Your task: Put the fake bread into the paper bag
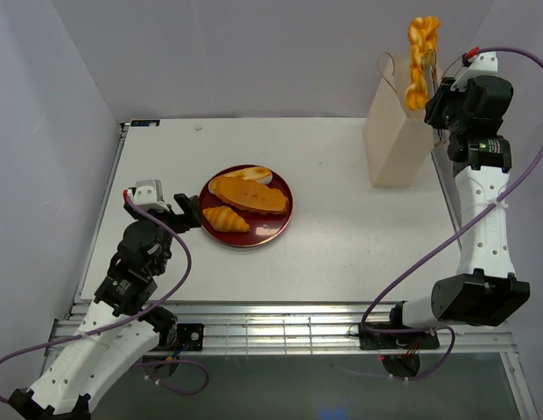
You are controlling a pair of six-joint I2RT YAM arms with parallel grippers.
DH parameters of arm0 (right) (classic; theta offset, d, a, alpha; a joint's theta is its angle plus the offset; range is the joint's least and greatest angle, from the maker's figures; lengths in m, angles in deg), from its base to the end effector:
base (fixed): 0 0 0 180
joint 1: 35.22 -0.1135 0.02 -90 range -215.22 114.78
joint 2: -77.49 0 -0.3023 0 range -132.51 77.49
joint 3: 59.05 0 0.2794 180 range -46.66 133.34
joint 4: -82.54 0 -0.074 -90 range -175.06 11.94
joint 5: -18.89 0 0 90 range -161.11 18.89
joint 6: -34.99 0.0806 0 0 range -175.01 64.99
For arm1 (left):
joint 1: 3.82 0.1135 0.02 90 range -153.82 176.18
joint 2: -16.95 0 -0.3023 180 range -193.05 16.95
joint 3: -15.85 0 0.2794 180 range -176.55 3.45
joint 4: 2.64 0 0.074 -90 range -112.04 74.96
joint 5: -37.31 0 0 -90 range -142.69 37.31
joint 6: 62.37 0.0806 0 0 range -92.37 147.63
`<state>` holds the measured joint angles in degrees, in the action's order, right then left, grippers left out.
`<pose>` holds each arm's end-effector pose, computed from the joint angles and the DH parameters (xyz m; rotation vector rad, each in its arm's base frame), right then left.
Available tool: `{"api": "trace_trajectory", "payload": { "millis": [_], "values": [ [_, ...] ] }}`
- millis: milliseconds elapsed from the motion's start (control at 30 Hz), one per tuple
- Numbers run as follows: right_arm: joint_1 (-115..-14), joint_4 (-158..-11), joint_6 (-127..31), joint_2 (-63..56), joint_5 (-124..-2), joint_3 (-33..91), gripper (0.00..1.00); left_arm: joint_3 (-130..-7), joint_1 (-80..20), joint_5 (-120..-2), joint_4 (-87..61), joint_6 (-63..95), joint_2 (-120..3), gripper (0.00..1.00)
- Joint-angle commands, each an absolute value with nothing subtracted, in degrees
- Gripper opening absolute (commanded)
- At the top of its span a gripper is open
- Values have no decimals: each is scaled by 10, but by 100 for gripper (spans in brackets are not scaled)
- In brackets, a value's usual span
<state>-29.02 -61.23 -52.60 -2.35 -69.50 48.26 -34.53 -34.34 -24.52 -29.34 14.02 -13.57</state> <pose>0.3654 -0.0374 0.5164 0.1087 1.7203 -0.0247 0.1627 -0.0517 0.3447 -0.1199 1.6744 -0.1651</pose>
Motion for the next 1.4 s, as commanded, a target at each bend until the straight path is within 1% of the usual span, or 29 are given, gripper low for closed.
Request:
{"api": "trace_trajectory", "payload": {
  "millis": [0, 167, 367, 567, 633, 700, 733, 833, 933, 1300, 1367],
  "values": [
    [-284, -666, -533, -25, -695, 485, 23, -349, -348, -252, -286, 137, -131, 98],
    [-280, -671, -531, -36, -690, 478, 23, -349, -354, -257, -286, 137, -133, 98],
    [-278, -677, -530, -32, -695, 441, 23, -349, -355, -255, -286, 137, -129, 98],
    [-277, -677, -524, -38, -692, 427, 25, -349, -355, -256, -287, 137, -129, 98],
    [-277, -676, -523, -42, -690, 431, 30, -349, -355, -255, -286, 137, -129, 98],
    [-277, -674, -521, -45, -689, 436, 32, -349, -355, -255, -286, 138, -129, 98],
    [-277, -674, -520, -46, -689, 437, 36, -348, -355, -255, -284, 138, -129, 98],
    [-277, -670, -519, -50, -690, 441, 43, -347, -355, -254, -284, 139, -129, 98],
    [-277, -667, -519, -52, -689, 444, 46, -347, -355, -254, -285, 140, -129, 98],
    [-277, -655, -518, -53, -680, 467, 47, -346, -355, -255, -284, 140, -132, 98],
    [-277, -654, -514, -45, -672, 471, 46, -346, -355, -255, -284, 140, -132, 98]
  ]
}}
